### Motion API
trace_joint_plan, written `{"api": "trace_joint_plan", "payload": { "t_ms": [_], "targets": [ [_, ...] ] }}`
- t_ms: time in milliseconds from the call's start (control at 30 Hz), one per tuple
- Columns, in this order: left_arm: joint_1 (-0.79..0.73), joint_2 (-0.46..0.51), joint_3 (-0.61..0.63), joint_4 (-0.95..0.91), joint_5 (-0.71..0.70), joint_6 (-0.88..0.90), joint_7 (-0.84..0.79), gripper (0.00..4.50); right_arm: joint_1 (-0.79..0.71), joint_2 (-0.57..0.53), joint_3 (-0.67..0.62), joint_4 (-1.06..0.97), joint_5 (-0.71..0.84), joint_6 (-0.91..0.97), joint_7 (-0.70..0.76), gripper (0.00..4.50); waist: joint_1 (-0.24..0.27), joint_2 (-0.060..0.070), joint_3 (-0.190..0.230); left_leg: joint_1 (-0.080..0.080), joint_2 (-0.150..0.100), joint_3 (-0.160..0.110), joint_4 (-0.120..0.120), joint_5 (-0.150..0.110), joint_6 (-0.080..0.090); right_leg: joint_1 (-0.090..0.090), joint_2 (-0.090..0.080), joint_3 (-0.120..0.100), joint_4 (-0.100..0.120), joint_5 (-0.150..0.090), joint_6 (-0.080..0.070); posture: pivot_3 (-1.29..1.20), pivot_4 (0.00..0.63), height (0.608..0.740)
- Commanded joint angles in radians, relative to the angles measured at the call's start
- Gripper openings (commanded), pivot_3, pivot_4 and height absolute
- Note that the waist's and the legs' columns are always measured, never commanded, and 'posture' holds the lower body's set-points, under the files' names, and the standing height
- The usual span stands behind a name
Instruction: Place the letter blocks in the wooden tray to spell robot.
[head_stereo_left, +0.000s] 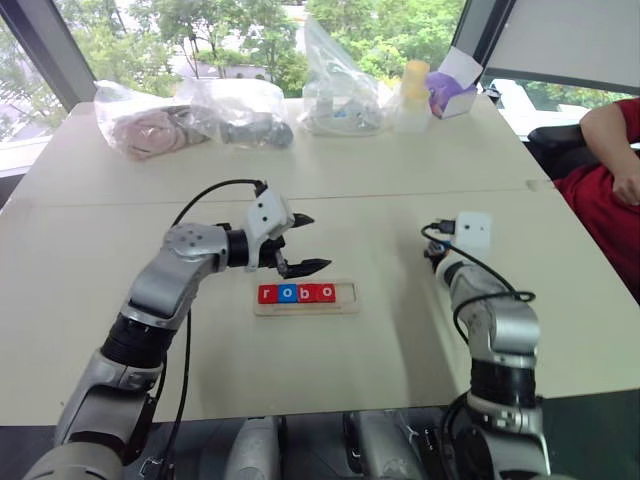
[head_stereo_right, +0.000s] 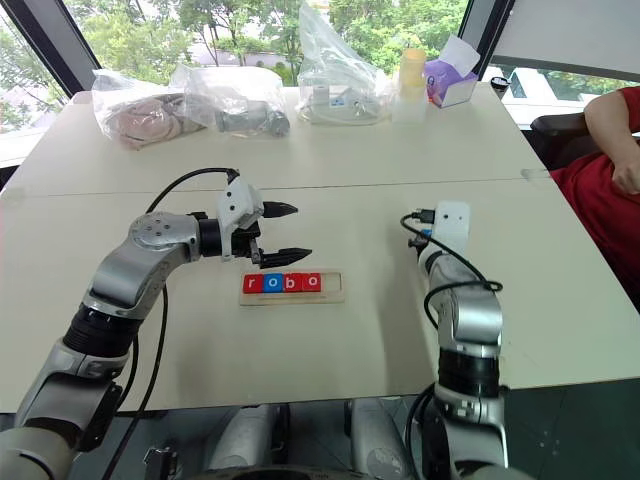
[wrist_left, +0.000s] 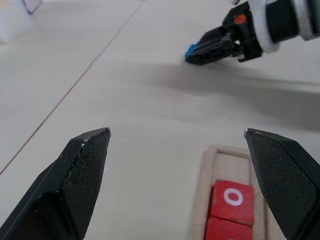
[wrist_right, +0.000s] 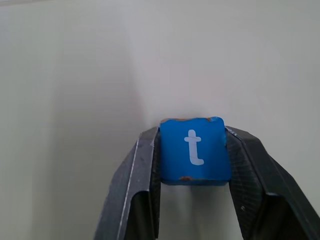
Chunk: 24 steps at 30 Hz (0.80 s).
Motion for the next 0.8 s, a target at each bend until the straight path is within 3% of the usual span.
{"api": "trace_joint_plan", "payload": {
  "t_ms": [33,133,200,333,367,533,633,667,733,800],
  "targets": [
    [-0.011,-0.007,-0.013,-0.068,-0.023,0.018,-0.023,4.5,0.056,0.01,0.064,-0.156,-0.009,0.109,-0.012,1.2,-0.001,0.0,0.0,0.0,0.0,0.0,0.0,0.0,0.0,0.0,0.0,0.0,0.0,0.0,0.0,0.0,0.15,0.74],
    [-0.007,-0.019,-0.034,-0.076,-0.017,0.024,-0.034,4.5,0.09,0.045,0.069,-0.13,-0.018,0.083,-0.027,1.2,-0.001,0.0,-0.001,0.001,-0.001,0.001,0.001,0.0,0.0,0.001,0.001,0.0,0.0,0.0,0.0,0.0,0.15,0.74],
    [-0.007,-0.026,-0.04,-0.068,-0.008,0.02,-0.034,4.5,0.097,0.052,0.07,-0.103,-0.02,0.06,-0.025,2.26,-0.001,0.0,-0.001,0.001,-0.001,0.001,0.001,0.0,0.0,0.001,0.001,0.0,0.0,0.0,0.0,0.0,0.15,0.74],
    [-0.003,-0.016,-0.035,-0.06,-0.003,0.021,-0.039,4.5,0.08,-0.036,0.113,-0.102,-0.041,0.007,0.02,4.2,-0.004,0.0,-0.001,0.001,-0.001,0.001,0.001,0.0,0.0,0.001,0.002,0.001,0.0,0.0,0.0,0.0,0.15,0.74],
    [0.0,-0.008,-0.03,-0.058,0.001,0.017,-0.04,4.5,0.073,-0.065,0.126,-0.108,-0.036,-0.006,0.047,4.47,-0.004,0.0,-0.001,0.001,-0.001,0.001,0.001,0.0,0.0,0.001,0.002,0.001,0.0,0.0,0.0,0.0,0.15,0.74],
    [0.036,0.074,0.023,-0.108,-0.061,0.071,-0.095,4.5,0.05,-0.25,0.098,-0.12,0.043,-0.169,0.274,4.47,-0.003,0.0,-0.001,0.001,-0.001,0.001,0.0,0.0,0.0,0.001,0.002,0.001,-0.001,0.0,0.0,0.0,0.15,0.74],
    [0.091,0.166,0.046,-0.202,-0.122,0.127,-0.161,4.5,0.094,-0.448,0.042,-0.044,0.166,-0.367,0.615,4.47,-0.001,0.0,0.0,0.001,-0.001,0.001,0.0,0.0,0.0,0.001,0.002,0.001,-0.002,0.0,0.0,0.0,0.15,0.74],
    [0.109,0.191,0.053,-0.241,-0.15,0.151,-0.179,4.5,0.118,-0.524,0.045,-0.001,0.178,-0.442,0.719,4.47,0.002,0.0,0.0,0.0,-0.001,0.002,-0.001,0.0,0.0,0.001,0.002,0.001,-0.004,0.0,0.0,0.0,0.15,0.74],
    [0.129,0.237,0.069,-0.293,-0.206,0.196,-0.212,4.5,0.124,-0.655,0.076,0.172,0.09,-0.647,0.788,4.47,0.007,-0.001,0.0,0.0,0.0,0.002,0.0,-0.001,0.001,0.004,0.001,-0.001,-0.007,-0.001,0.001,0.0,0.15,0.74],
    [0.143,0.298,0.06,-0.338,-0.217,0.213,-0.252,4.5,0.095,-0.717,0.061,0.346,0.117,-0.811,0.924,4.47,0.006,-0.001,0.0,0.0,0.0,0.002,0.001,-0.001,0.001,0.005,0.0,-0.001,-0.007,-0.001,0.001,0.0,0.15,0.74]
  ]
}}
